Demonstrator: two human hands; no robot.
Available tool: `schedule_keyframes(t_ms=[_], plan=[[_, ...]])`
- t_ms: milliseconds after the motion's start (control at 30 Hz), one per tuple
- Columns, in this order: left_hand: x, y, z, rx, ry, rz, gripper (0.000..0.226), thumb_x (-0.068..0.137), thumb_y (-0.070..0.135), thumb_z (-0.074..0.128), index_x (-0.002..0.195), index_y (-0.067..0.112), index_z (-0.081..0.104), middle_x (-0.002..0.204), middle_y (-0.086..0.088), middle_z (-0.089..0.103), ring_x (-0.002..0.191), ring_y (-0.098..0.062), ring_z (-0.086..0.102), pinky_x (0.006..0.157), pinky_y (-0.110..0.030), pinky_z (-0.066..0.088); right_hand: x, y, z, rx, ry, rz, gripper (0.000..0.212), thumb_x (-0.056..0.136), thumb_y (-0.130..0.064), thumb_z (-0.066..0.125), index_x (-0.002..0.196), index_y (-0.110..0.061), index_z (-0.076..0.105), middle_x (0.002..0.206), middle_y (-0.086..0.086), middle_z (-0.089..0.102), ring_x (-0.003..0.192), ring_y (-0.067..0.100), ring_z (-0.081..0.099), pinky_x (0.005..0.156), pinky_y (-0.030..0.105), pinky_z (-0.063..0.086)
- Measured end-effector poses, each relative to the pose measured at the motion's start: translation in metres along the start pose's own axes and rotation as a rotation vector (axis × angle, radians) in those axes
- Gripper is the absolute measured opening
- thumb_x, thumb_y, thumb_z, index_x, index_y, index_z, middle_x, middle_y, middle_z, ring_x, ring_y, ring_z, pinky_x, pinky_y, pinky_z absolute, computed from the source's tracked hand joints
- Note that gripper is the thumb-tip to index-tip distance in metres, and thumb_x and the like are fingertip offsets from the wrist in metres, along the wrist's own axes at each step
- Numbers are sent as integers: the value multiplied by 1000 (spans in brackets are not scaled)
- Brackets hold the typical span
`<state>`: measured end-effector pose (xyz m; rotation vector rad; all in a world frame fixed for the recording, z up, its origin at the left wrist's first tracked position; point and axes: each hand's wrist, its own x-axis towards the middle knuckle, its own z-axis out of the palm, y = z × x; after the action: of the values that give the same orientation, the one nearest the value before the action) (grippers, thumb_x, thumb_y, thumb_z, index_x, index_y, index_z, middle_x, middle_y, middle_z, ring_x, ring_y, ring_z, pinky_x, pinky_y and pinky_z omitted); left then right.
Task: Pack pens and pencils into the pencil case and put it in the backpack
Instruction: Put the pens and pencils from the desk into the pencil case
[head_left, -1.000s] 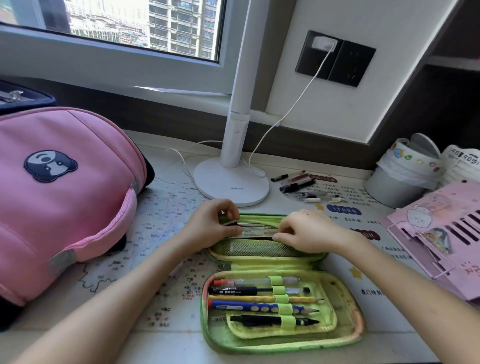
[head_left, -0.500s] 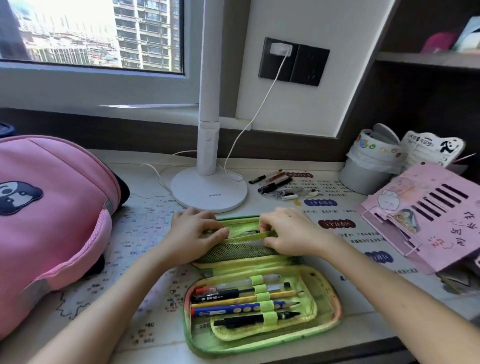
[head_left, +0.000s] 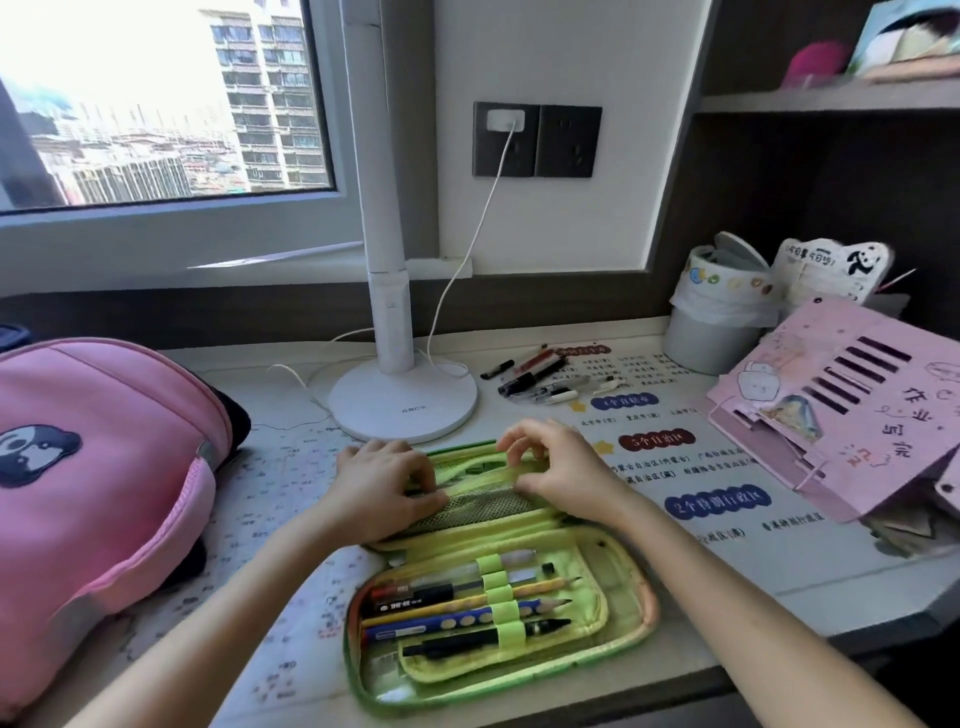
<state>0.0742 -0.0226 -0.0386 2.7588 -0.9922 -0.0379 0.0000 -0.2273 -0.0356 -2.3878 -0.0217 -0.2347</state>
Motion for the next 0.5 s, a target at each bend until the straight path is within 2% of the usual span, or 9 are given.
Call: schedule_keyframes(t_ms=[133,167,233,333,400,500], plan=[[8,14,-4,-186,-85,-23,30,79,47,61,103,28,59,112,6,52,109,-16,43,99,-38,30,-4,9,5,161,112,-72,36,77,0,67,83,-35,60,79,-13,59,86,9,52,84,30,46],[11,18,-5,-203,-64,-27,28,80,45,62,100,26,59,108,5,54,105,-17,45,96,-37,33,-3,11,4,207,123,-69,32,78,-2,66,83,-33,62,81,-11,60,86,10,54,83,27,46],[14,23,-7,-149,-20,-27,24,80,45,62,88,23,56,93,5,57,90,-17,49,82,-32,38,0,22,1,277,168,-17,24,80,-3,65,85,-26,65,86,-5,62,84,12,56,79,25,48],[15,24,-13,-50,-20,-32,25,81,45,61,79,23,50,77,8,54,73,-14,48,61,-27,36,6,43,-5,194,300,107,18,82,-7,63,92,-21,64,88,-3,62,82,15,57,75,31,52],[17,24,-16,-40,16,-53,22,80,41,63,79,23,51,75,9,53,73,-14,51,60,-25,40,8,53,-8,128,335,210,12,86,-18,61,98,-19,62,91,-4,63,82,14,59,74,31,54],[27,32,-19,-130,101,-128,14,82,32,62,79,20,56,79,3,60,75,-18,57,65,-29,47,10,60,-5,98,311,283,17,89,-28,58,101,-16,63,92,-6,63,85,12,60,73,27,52]])
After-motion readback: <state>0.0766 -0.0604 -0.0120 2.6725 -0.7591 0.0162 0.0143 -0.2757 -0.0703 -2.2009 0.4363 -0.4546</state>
